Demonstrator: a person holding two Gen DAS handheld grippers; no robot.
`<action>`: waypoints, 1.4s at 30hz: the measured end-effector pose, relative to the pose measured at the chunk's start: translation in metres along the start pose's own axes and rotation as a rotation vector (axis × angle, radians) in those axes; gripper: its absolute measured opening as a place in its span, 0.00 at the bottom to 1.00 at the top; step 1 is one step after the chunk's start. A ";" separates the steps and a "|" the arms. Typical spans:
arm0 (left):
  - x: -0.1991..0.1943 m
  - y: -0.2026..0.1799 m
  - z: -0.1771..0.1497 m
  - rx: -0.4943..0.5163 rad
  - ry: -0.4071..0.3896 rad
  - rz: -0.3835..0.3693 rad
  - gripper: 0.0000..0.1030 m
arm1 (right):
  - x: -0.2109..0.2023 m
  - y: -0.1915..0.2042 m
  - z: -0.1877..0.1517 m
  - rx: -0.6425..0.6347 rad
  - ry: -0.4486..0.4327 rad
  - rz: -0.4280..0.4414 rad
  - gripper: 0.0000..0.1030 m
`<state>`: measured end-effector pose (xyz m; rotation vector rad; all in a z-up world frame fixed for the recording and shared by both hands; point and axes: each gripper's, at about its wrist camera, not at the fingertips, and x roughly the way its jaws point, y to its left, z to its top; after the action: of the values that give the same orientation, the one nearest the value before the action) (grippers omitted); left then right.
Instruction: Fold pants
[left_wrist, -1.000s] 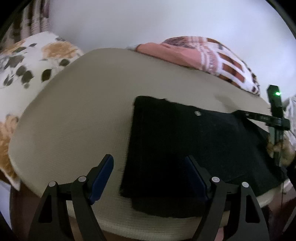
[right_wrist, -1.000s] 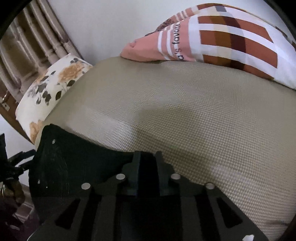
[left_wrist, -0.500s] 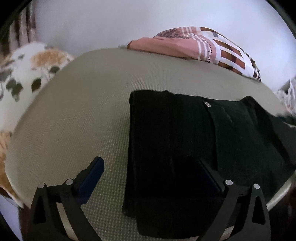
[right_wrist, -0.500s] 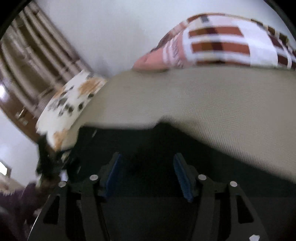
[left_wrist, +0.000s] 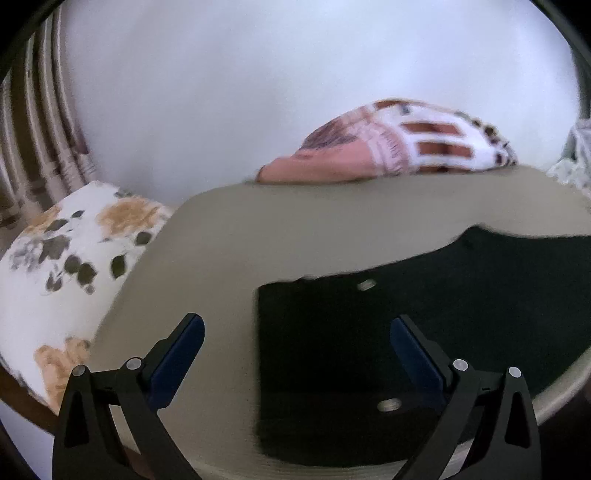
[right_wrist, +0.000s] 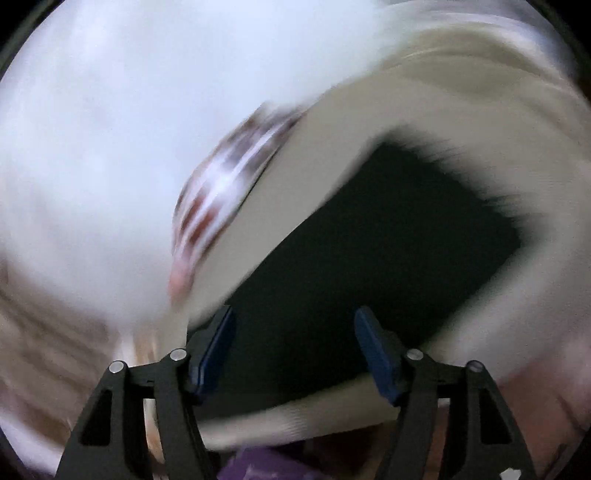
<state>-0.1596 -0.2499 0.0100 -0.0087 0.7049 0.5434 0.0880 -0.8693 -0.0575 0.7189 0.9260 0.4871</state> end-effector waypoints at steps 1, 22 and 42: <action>-0.001 -0.004 0.002 -0.010 0.007 -0.025 0.97 | -0.020 -0.026 0.010 0.059 -0.057 -0.027 0.46; 0.003 -0.057 0.012 -0.085 0.155 -0.188 0.97 | -0.003 -0.089 0.019 0.201 -0.020 0.081 0.44; 0.007 -0.045 -0.005 -0.145 0.191 -0.221 0.97 | 0.021 -0.049 0.027 0.137 -0.024 -0.053 0.09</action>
<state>-0.1368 -0.2858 -0.0063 -0.2742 0.8377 0.3827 0.1251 -0.8978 -0.0942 0.8207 0.9605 0.3699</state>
